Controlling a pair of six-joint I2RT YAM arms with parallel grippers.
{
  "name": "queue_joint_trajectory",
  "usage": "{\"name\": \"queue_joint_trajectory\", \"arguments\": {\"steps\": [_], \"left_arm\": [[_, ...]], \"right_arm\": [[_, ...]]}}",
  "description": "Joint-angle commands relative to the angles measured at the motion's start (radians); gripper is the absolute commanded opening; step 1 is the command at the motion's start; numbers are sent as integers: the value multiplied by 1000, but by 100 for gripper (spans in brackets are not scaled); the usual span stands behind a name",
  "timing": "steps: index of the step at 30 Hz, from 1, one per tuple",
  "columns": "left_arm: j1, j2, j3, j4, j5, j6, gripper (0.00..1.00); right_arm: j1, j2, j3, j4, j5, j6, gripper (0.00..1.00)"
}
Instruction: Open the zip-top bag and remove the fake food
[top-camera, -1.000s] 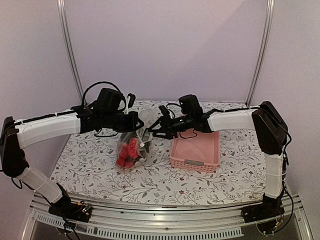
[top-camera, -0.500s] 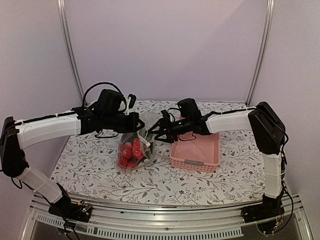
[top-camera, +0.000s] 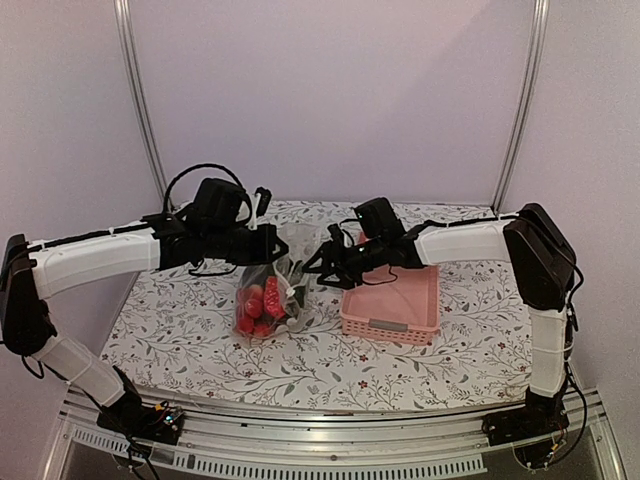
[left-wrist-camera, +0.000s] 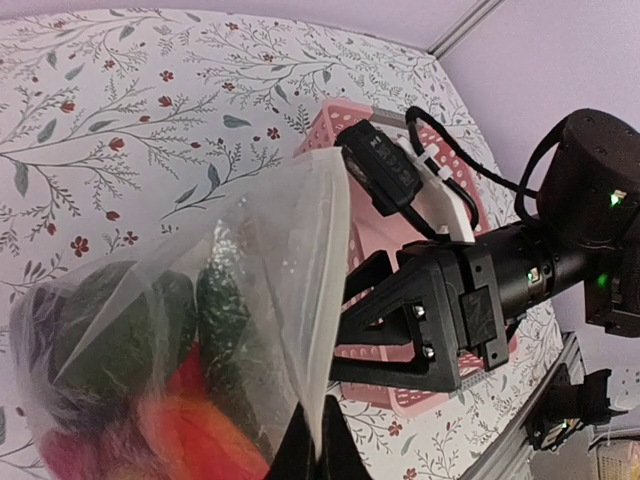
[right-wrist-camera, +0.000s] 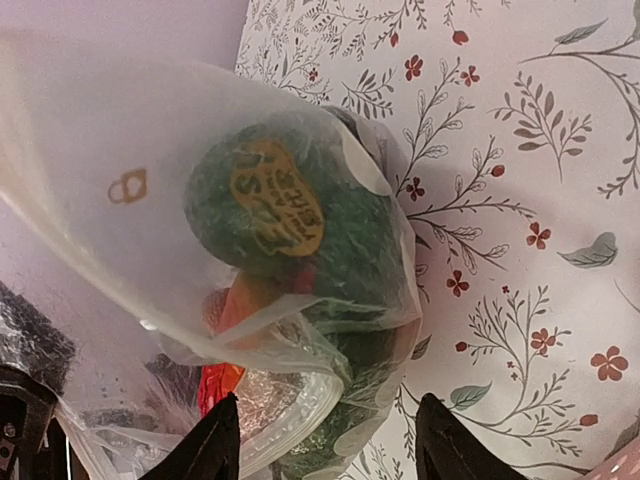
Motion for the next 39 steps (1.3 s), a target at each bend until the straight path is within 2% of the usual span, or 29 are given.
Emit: {"name": "queue_joint_trajectory", "arguments": {"steps": [1, 5, 14, 16, 18, 22, 25, 31, 39], "left_arm": [[-13, -22, -24, 18, 8, 14, 0], [-14, -24, -25, 18, 12, 15, 0], [-14, -30, -33, 19, 10, 19, 0], [-15, -33, -40, 22, 12, 20, 0], [-16, -36, -44, 25, 12, 18, 0], [-14, -43, -51, 31, 7, 17, 0], [-15, -40, -53, 30, 7, 17, 0], [-14, -35, -66, 32, 6, 11, 0], [-15, -20, -82, 32, 1, 12, 0]], "right_arm": [[6, -3, 15, 51, -36, 7, 56], [7, 33, 42, 90, -54, 38, 48], [8, 49, 61, 84, -59, 33, 21], [7, 42, 59, 68, -49, 26, 22], [7, 38, 57, 51, -35, 17, 27], [9, 64, 55, 70, -57, 17, 26], [9, 87, 64, 92, -77, 27, 20], [9, 47, 64, 78, -71, 5, 1], [1, -76, 39, -80, -20, -76, 0]]}}
